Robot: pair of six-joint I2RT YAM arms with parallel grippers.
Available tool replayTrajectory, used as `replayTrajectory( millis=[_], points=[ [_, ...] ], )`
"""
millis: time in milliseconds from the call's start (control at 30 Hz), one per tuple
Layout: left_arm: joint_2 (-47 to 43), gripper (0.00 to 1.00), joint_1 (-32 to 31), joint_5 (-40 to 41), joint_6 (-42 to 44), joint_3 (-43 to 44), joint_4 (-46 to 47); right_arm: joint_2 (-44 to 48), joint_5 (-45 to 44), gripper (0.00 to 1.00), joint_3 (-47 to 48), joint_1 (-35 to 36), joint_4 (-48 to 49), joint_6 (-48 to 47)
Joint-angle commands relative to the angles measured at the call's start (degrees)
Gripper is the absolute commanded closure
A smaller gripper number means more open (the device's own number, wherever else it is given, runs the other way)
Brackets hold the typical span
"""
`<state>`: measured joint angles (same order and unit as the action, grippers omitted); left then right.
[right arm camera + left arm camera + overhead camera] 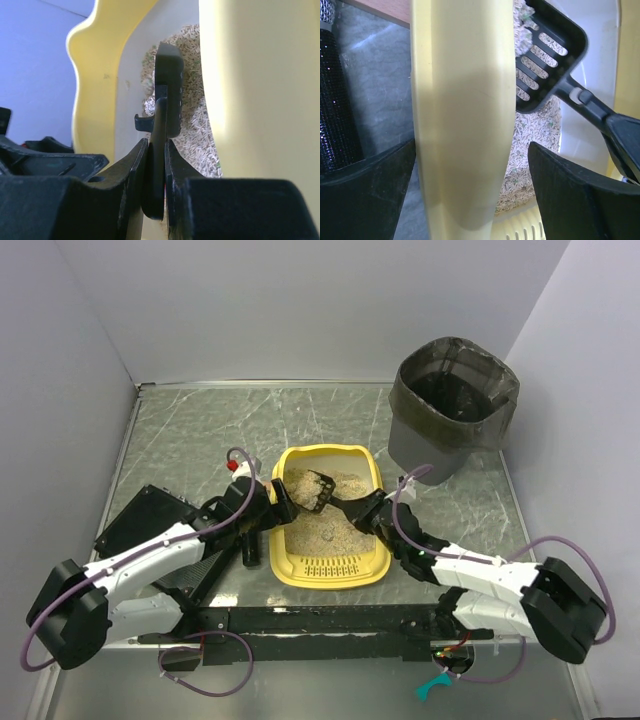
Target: Clean the litter box
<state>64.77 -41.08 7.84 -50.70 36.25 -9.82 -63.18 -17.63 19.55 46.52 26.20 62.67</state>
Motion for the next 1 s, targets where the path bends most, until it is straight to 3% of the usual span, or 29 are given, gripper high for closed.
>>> replayTrajectory(
  millis=[0,400,700,967],
  points=[
    [-2.28,0.01,-0.40,0.95,-2.30,2.77,1.47,6.13,-1.79,1.00,0.76,0.06,-0.35,3.06],
    [-10.27,0.01,-0.40,2.44,-3.26,6.55,-4.50,22.21,0.23,1.00,-1.79,-0.03,-11.95,8.68],
    [-14.93,0.01,-0.40,5.09,-2.82,7.26,-8.28,42.84,0.58,1.00,-8.47,-0.55,-20.12,15.01],
    [-17.05,0.03,-0.32,4.12,-3.01,4.71,-5.82,49.12,2.07,1.00,-12.17,-0.91,-17.06,18.09]
  ],
)
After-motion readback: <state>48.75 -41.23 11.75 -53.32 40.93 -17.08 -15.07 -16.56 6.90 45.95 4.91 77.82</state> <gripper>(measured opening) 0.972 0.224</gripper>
